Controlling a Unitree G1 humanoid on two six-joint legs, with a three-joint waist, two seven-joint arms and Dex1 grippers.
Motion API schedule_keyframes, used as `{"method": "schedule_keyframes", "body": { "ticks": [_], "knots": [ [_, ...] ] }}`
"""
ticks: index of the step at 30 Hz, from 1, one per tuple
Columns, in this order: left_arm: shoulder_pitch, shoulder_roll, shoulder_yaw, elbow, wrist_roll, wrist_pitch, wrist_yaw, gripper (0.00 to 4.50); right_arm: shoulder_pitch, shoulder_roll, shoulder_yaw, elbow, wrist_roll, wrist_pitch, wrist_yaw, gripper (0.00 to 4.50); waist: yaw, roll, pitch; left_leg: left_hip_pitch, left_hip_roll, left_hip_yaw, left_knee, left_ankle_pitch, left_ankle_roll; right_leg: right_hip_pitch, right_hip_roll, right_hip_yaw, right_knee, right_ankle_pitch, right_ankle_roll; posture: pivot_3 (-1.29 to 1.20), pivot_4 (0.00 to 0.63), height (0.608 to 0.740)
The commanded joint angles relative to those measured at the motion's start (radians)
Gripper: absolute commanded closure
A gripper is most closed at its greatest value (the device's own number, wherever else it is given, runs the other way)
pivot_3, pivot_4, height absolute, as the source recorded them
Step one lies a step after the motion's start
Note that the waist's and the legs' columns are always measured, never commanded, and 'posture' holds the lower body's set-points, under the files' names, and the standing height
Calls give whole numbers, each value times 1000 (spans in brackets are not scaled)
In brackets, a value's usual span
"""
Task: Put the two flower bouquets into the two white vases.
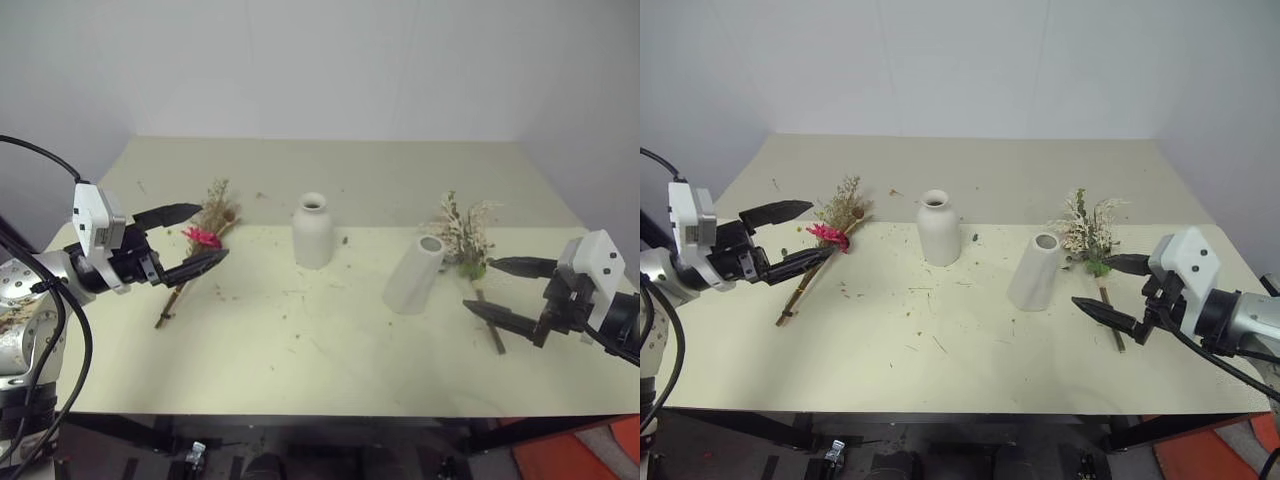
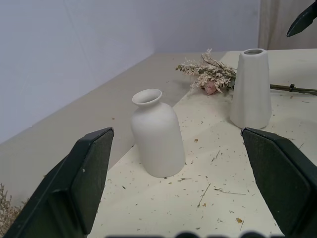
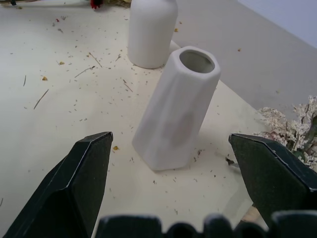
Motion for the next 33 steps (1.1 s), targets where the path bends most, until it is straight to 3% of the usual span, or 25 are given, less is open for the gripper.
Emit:
{"method": "schedule_keyframes", "body": {
  "ticks": [1,17,23,28,33],
  "knots": [
    [6,8,35,-33,-4,-24,9,10,-23,-17,-8,-5,4,-13,5,0,0,0,0,0,0,0,0,0,0,0,0,0,0,0,0,0,150,740],
    [4,2,26,-37,-3,-26,26,10,-27,-6,-6,-22,6,-7,-5,0,0,0,0,0,0,0,0,0,0,0,0,0,0,0,0,0,150,740],
    [-18,-16,-9,-48,118,2,220,10,-111,16,40,-53,44,18,-53,0,-2,0,0,1,0,0,0,0,0,0,0,0,0,0,0,0,150,740],
    [-74,-12,-93,-92,246,225,466,10,-268,92,184,-124,67,63,-148,0,-3,0,0,0,0,0,0,0,0,0,0,0,1,0,0,0,150,740],
    [-148,63,-184,-76,269,537,499,10,-400,174,340,-128,36,94,-210,0,-3,0,0,-2,0,-1,0,0,0,-3,0,0,1,0,0,0,150,740]
  ]
}}
